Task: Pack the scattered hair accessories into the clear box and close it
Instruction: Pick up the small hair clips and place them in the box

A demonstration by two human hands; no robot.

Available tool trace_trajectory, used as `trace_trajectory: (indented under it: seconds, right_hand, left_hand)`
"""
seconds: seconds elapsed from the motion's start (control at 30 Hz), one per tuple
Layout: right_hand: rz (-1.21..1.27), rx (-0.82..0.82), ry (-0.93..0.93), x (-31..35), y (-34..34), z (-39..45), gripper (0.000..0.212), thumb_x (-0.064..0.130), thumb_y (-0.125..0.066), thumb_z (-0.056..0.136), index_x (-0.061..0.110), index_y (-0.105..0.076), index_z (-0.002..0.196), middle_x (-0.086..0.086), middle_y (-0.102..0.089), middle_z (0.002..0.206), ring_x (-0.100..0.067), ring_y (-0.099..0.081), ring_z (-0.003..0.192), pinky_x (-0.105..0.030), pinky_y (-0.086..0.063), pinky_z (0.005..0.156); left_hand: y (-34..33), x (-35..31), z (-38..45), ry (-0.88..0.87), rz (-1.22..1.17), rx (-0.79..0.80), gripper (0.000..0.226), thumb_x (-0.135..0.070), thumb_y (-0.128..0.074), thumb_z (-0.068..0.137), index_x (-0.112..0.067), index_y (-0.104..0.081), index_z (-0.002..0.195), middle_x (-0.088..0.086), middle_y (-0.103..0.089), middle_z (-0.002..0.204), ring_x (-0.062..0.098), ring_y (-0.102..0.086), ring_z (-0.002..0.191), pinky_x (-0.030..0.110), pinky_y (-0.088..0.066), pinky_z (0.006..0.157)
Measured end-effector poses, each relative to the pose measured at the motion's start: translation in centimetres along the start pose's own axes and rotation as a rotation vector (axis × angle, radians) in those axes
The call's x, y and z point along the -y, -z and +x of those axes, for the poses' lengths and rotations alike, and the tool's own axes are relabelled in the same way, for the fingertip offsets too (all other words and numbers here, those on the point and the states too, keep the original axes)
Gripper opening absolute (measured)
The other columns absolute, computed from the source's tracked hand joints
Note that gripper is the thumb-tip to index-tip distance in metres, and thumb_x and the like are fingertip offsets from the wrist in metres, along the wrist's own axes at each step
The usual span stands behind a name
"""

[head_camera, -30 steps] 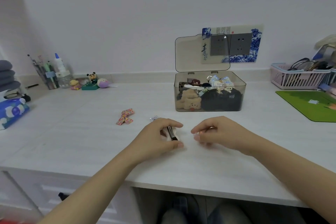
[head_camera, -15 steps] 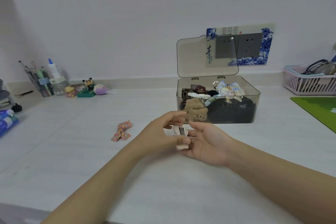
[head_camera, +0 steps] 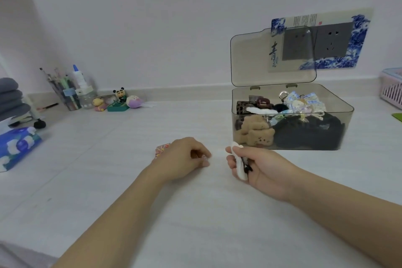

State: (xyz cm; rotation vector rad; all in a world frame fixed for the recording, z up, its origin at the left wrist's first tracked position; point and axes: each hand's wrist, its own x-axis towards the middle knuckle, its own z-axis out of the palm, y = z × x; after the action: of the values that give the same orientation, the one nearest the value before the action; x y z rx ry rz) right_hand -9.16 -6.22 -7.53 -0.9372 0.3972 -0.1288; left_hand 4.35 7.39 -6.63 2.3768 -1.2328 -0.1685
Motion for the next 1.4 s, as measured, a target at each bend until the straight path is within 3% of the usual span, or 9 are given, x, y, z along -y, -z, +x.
trace_trajectory:
  seconds: [0.17, 0.43, 0.6, 0.67, 0.8, 0.9, 1.0, 1.17, 1.4]
  right_hand:
    - [-0.138, -0.042, 0.002, -0.4, 0.0, -0.1, 0.018, 0.009, -0.057, 0.089, 0.001, -0.058, 0.105, -0.007, -0.054, 0.073, -0.012, -0.053, 0.056, -0.019, -0.051, 0.048]
    - [-0.293, -0.019, 0.057, -0.6, -0.1, -0.4, 0.009, 0.012, -0.065, 0.084, 0.004, -0.06, 0.086, -0.003, -0.051, 0.067, -0.007, -0.045, 0.046, -0.017, -0.039, 0.041]
    - [-0.276, -0.038, 0.046, -0.7, 0.0, -0.3, 0.005, 0.008, -0.064, 0.085, 0.004, -0.062, 0.083, -0.003, -0.049, 0.066, -0.007, -0.044, 0.046, -0.016, -0.038, 0.039]
    - [-0.203, -0.054, 0.028, -0.5, 0.1, -0.1, 0.009, 0.008, -0.062, 0.086, 0.001, -0.061, 0.092, -0.003, -0.05, 0.066, -0.007, -0.045, 0.045, -0.016, -0.038, 0.038]
    - [-0.177, -0.038, 0.01, -0.3, 0.1, 0.0, 0.009, 0.011, -0.061, 0.087, 0.003, -0.06, 0.091, -0.003, -0.051, 0.066, -0.006, -0.046, 0.044, -0.015, -0.04, 0.039]
    - [-0.196, -0.027, 0.013, -0.5, 0.1, 0.0, 0.011, 0.011, -0.061, 0.087, 0.002, -0.059, 0.094, -0.003, -0.052, 0.066, -0.006, -0.047, 0.044, -0.016, -0.041, 0.04]
    - [-0.182, -0.008, 0.017, -0.6, 0.1, 0.0, 0.014, 0.012, -0.06, 0.087, 0.003, -0.058, 0.096, -0.003, -0.053, 0.066, -0.008, -0.048, 0.047, -0.016, -0.043, 0.042]
    - [-0.162, -0.002, 0.031, -0.6, 0.1, -0.2, 0.012, 0.012, -0.06, 0.088, 0.003, -0.058, 0.097, -0.003, -0.053, 0.067, -0.009, -0.049, 0.05, -0.017, -0.044, 0.044]
    - [-0.13, -0.078, 0.008, -0.1, -0.2, -2.0, 0.006, 0.007, -0.059, 0.089, 0.004, -0.062, 0.085, -0.005, -0.051, 0.065, -0.011, -0.046, 0.054, -0.017, -0.044, 0.041]
  left_hand:
    - [-0.3, 0.1, -0.3, 0.015, -0.269, -0.073, 0.018, -0.012, -0.076, 0.076, -0.027, -0.073, 0.086, -0.011, -0.066, 0.081, 0.001, -0.058, 0.07, 0.002, -0.04, 0.062]
    - [-0.8, -2.1, -1.0, -0.07, -0.607, -0.072, 0.034, 0.003, -0.076, 0.072, -0.023, -0.068, 0.093, 0.0, -0.07, 0.081, 0.021, -0.068, 0.081, 0.033, -0.054, 0.085]
    - [-0.8, -1.9, -1.0, -0.055, -0.642, -0.094, 0.035, -0.008, -0.083, 0.068, -0.027, -0.069, 0.094, -0.003, -0.069, 0.085, 0.007, -0.065, 0.074, 0.03, -0.055, 0.08]
    - [-0.4, -1.1, -1.0, -0.036, -0.527, -0.161, 0.026, -0.02, -0.08, 0.073, -0.027, -0.07, 0.096, -0.007, -0.07, 0.093, 0.005, -0.065, 0.081, 0.022, -0.05, 0.076]
    - [0.4, 1.9, -0.3, 0.179, 0.212, -0.199, 0.031, -0.04, -0.06, 0.089, -0.03, -0.063, 0.118, -0.006, -0.056, 0.125, 0.016, -0.045, 0.12, 0.03, -0.028, 0.098]
    - [0.2, 3.0, -0.1, 0.328, 0.238, -0.067, 0.033, -0.034, -0.05, 0.095, -0.028, -0.057, 0.126, 0.001, -0.053, 0.129, 0.023, -0.04, 0.126, 0.034, -0.028, 0.1]
    - [-0.1, 3.9, -0.1, 0.316, 0.004, -0.111, 0.032, -0.014, -0.049, 0.093, -0.022, -0.061, 0.123, 0.005, -0.057, 0.126, 0.023, -0.053, 0.117, 0.029, -0.043, 0.098]
    - [-0.8, 2.8, -0.5, 0.202, -0.381, -0.126, 0.047, 0.003, -0.059, 0.087, -0.021, -0.058, 0.127, 0.001, -0.054, 0.115, 0.015, -0.052, 0.087, 0.019, -0.05, 0.051]
    - [-1.1, -0.9, -1.7, 0.13, -0.634, -0.173, 0.031, 0.008, -0.069, 0.077, -0.019, -0.068, 0.093, 0.012, -0.067, 0.096, 0.015, -0.058, 0.056, 0.024, -0.051, 0.049]
